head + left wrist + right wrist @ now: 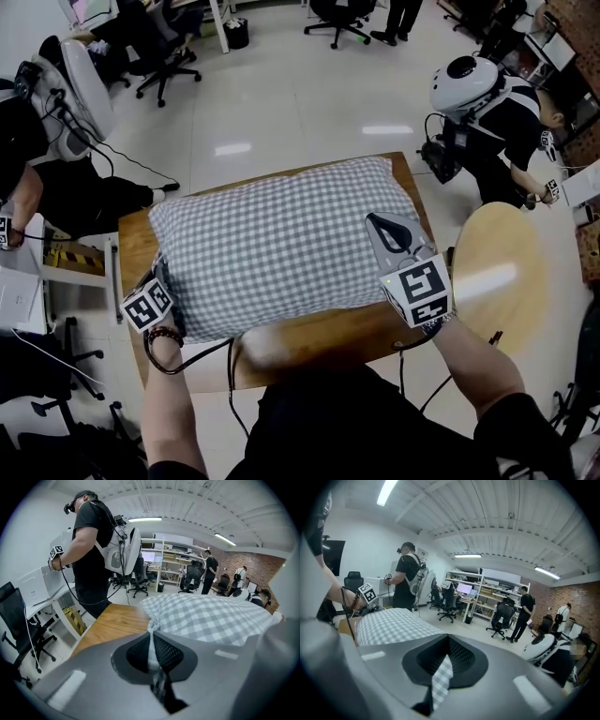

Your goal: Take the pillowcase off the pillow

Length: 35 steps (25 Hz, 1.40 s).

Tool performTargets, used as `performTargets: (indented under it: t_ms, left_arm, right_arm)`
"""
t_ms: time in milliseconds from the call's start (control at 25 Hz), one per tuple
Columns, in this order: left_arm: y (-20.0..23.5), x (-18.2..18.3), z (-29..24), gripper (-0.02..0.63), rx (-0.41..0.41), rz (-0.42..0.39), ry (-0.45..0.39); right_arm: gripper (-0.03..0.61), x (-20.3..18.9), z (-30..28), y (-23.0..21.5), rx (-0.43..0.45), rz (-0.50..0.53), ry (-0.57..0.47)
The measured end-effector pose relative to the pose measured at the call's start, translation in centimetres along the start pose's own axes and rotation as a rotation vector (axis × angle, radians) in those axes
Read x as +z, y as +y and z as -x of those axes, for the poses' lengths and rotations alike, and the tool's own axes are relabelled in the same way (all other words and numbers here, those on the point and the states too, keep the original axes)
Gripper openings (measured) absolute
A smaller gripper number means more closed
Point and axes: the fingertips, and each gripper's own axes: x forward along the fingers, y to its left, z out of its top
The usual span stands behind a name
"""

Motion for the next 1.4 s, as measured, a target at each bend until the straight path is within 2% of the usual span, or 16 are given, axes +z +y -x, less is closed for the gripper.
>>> performTargets:
  t_ms: [320,640,880,1200,1400]
  left_arm:
    - [-0.2,0.0,-0.5,0.006,0.073,0.022,0.017]
    - [-1.9,-0.3,-1.7,0.006,0.133,0.03,0.028]
    - [-2.2,0.6,-2.1,0.006,0.167,0.035,0.043]
    - [-2.9,0.5,-3.0,0.006,0.193,0.031,0.053]
    - [-2.7,0.3,-3.6,0.006,0.202,0.022,0.057]
  right_arm:
    - [0.002,-7.1,1.0,-10.3,-0.1,-0.029,0.12]
    - [0.002,-16.4,0.2,-17.6,-0.115,-0.128,0.253]
    - [0.01,-21.0,-1.7,-18.9,-0.016,-0.264,0.35]
    - [0.106,-26.4,-3.8,-18.1,0.137,-0.467,0.432]
    - [0.189,-27.1,-5.0,-16.7,0.251,-0.661,0.393]
